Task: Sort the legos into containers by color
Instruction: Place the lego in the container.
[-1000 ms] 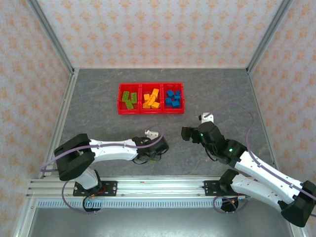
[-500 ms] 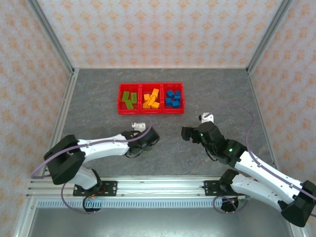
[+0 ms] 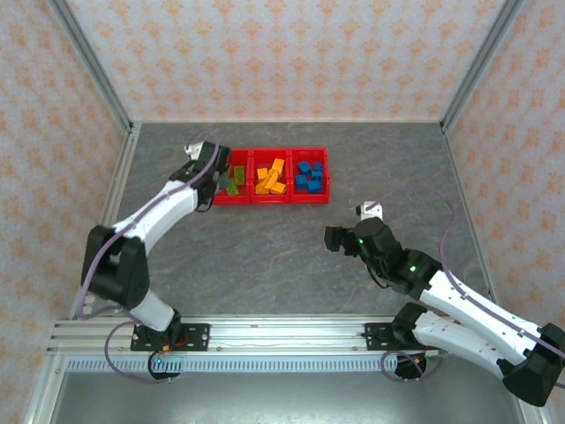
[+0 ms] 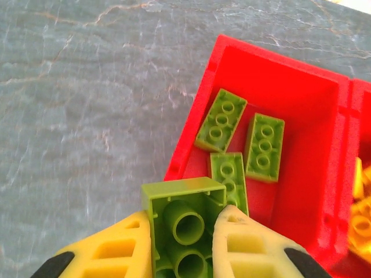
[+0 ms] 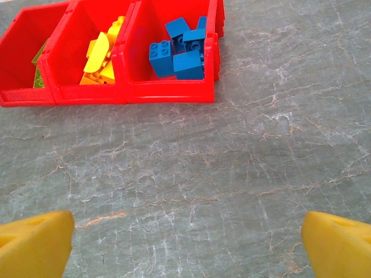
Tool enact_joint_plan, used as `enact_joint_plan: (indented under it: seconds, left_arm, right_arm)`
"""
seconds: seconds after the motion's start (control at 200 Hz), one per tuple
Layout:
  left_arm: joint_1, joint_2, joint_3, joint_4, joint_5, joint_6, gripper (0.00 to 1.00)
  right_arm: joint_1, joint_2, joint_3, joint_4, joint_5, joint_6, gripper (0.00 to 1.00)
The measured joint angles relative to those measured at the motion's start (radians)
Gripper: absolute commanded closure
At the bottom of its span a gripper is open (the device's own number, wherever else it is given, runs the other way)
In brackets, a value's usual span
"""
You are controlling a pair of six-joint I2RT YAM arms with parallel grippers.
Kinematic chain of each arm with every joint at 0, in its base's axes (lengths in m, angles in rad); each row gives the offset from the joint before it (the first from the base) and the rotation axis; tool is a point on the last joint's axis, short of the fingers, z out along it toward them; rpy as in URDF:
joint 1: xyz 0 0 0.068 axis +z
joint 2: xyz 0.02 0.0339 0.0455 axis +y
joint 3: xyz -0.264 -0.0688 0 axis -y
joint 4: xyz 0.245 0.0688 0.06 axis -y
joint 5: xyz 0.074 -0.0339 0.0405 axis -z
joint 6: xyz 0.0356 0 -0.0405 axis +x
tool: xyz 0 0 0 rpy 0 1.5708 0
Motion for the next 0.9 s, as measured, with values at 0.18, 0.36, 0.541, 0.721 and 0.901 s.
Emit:
enact_joint_plan:
  seconds: [0.18, 0.36, 0.541, 0.721, 0.901]
  left_arm:
    - [0.012, 0.209, 0.193, -0.005, 0.039, 0.076, 0.79]
    - [0.012, 0.341, 0.32, -0.008, 0.071, 0.117, 0.74]
    - [0.014, 0.398, 0.381, -0.017, 0.095, 0.123, 0.56]
    - [0.014, 0.321, 0.317, -0.002, 0.113, 0.13, 0.35]
    - [0.014, 0.073, 0.152, 0.057, 0.113, 0.146, 0.19]
  right_arm:
    - [0.0, -0.003, 0.0, 0.0, 0.007, 0.0, 0.0]
    - [0.0, -0.003, 0.0, 0.0, 0.007, 0.0, 0.0]
    - [0.0, -0.002, 0.0, 0.0, 0.011, 0.0, 0.0]
    - [0.0, -0.002, 0.0, 0.0, 0.014, 0.0, 0.0]
    - [0.0, -0.002, 0.0, 0.0, 0.017, 0.0, 0.0]
